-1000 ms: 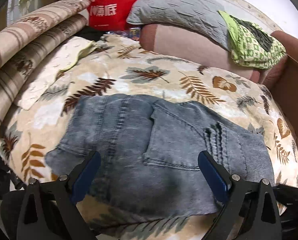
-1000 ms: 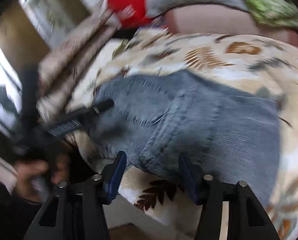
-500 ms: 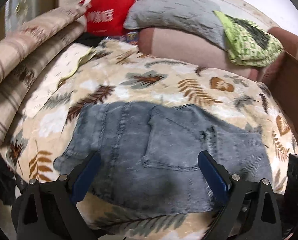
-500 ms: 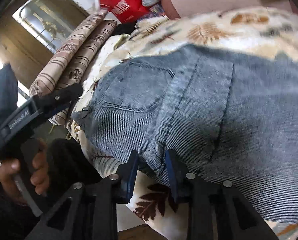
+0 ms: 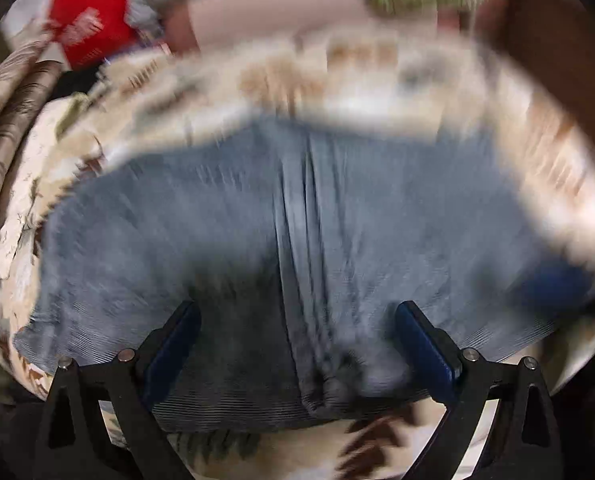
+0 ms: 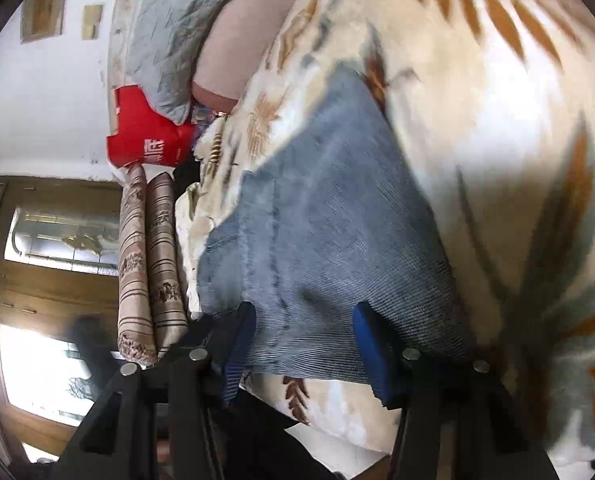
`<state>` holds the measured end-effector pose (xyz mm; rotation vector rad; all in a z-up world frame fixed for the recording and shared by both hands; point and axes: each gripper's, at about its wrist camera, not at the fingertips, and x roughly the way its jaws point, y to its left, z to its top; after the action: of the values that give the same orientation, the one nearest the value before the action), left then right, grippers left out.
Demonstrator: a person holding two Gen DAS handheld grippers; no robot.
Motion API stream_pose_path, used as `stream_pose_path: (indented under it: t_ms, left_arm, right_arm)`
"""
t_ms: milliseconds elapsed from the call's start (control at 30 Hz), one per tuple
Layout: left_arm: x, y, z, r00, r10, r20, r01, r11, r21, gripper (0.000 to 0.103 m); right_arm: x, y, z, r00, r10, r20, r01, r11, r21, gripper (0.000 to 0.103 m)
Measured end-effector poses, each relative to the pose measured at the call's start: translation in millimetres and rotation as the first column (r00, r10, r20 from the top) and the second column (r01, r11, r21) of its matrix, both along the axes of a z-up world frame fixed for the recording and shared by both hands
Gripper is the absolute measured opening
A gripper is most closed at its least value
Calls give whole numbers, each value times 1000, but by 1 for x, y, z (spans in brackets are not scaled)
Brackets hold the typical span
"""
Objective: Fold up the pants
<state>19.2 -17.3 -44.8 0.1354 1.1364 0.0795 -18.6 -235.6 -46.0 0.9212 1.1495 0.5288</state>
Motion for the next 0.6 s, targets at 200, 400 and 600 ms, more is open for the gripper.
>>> stream_pose_path:
  t_ms: [200, 400, 600]
  left_arm:
    - [-7, 5, 0, 999, -5, 53, 7, 1000, -31, 100]
    - [-13, 17, 18, 995, -15, 100, 26, 993, -114, 99]
    - [-22, 50, 51, 976, 103, 190, -78, 988, -131, 99]
  right_arm:
    - [54, 4, 34, 995, 10, 97, -3, 997, -72, 62]
    - [98, 0, -8, 1000, -19, -19, 18, 995, -96, 64]
    - [46, 6, 50, 985, 59, 163, -23, 976, -216, 64]
